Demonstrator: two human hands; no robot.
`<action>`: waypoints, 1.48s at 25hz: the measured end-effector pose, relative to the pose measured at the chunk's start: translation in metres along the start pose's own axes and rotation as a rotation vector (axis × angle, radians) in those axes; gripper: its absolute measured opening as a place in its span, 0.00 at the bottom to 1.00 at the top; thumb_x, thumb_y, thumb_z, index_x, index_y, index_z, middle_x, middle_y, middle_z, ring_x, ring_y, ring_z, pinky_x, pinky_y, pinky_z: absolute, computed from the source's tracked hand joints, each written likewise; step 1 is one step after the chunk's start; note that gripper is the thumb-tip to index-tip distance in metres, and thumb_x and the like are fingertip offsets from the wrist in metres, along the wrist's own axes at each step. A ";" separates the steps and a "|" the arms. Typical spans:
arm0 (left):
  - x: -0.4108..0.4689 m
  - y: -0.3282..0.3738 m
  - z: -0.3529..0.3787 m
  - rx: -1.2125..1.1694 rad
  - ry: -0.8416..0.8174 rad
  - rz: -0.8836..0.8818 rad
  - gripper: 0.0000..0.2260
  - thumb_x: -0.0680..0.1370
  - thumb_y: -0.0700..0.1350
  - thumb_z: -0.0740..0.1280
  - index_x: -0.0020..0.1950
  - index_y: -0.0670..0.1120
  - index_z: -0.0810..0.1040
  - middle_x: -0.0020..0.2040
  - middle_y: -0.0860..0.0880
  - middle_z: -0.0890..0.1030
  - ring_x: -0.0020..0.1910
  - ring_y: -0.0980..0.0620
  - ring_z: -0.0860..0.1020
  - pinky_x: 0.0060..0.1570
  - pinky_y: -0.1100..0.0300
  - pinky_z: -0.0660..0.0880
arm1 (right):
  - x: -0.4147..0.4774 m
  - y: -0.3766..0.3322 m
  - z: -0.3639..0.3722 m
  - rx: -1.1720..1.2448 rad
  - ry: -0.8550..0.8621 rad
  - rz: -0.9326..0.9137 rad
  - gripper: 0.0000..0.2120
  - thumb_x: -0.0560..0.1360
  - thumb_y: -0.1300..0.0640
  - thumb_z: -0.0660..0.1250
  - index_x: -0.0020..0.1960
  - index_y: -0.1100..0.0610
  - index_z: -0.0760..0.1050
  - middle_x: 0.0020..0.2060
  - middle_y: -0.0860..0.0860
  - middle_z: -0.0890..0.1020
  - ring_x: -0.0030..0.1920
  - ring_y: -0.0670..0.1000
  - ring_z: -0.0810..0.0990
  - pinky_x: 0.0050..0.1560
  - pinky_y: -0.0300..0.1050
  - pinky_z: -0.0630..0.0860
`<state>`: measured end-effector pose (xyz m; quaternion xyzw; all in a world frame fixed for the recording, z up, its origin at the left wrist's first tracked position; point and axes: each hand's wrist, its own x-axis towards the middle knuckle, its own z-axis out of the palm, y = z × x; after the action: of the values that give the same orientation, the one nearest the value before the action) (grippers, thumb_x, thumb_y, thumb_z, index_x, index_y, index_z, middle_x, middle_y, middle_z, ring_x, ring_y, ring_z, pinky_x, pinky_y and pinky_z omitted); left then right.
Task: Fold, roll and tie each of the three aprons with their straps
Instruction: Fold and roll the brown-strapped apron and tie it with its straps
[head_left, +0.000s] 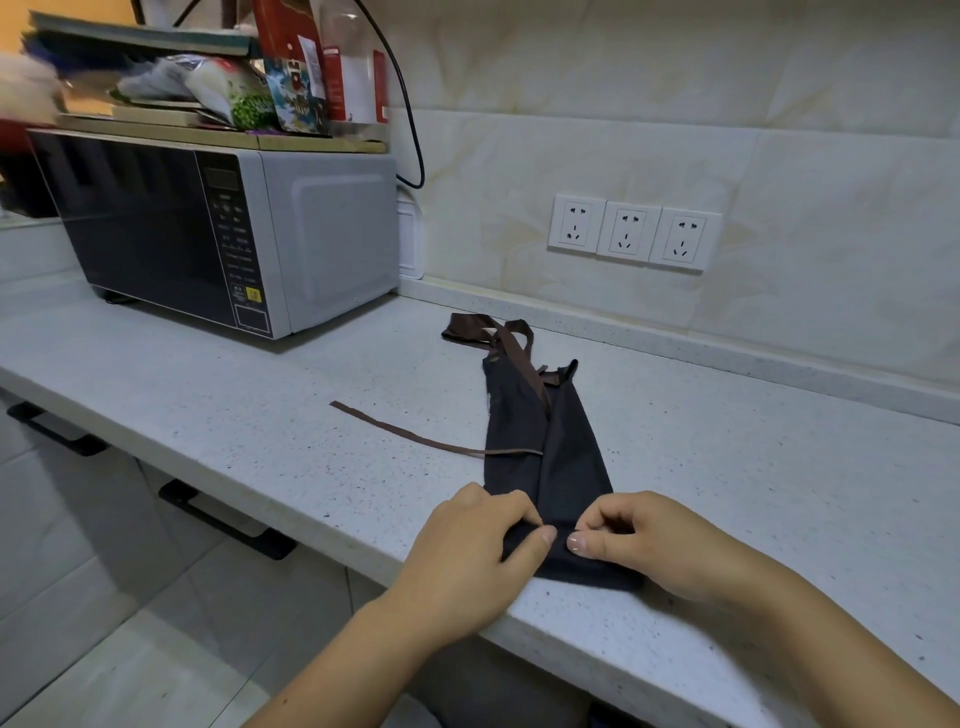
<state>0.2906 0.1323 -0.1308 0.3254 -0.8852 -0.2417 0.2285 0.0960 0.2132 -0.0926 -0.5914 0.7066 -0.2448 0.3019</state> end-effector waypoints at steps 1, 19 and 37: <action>-0.002 0.000 0.001 0.012 0.006 0.030 0.11 0.76 0.64 0.56 0.56 0.64 0.70 0.47 0.59 0.75 0.50 0.61 0.70 0.50 0.63 0.70 | -0.002 -0.002 0.000 -0.013 -0.021 0.011 0.10 0.71 0.41 0.70 0.41 0.47 0.79 0.31 0.42 0.74 0.33 0.42 0.70 0.38 0.37 0.67; 0.026 0.031 0.011 0.337 -0.104 0.110 0.16 0.82 0.47 0.51 0.64 0.48 0.74 0.59 0.52 0.71 0.55 0.51 0.68 0.57 0.56 0.68 | 0.055 -0.011 -0.036 -0.710 0.308 0.140 0.12 0.77 0.54 0.57 0.53 0.48 0.79 0.49 0.47 0.82 0.53 0.51 0.76 0.54 0.46 0.69; 0.028 0.034 0.023 0.189 -0.027 0.091 0.23 0.76 0.45 0.50 0.71 0.54 0.65 0.64 0.50 0.63 0.58 0.50 0.67 0.57 0.60 0.69 | 0.077 -0.011 -0.018 -0.295 0.091 0.275 0.10 0.70 0.53 0.72 0.49 0.56 0.77 0.48 0.52 0.82 0.46 0.49 0.77 0.54 0.48 0.76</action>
<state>0.2425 0.1427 -0.1221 0.3018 -0.9209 -0.1508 0.1954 0.0816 0.1347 -0.0824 -0.5153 0.8218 -0.1217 0.2102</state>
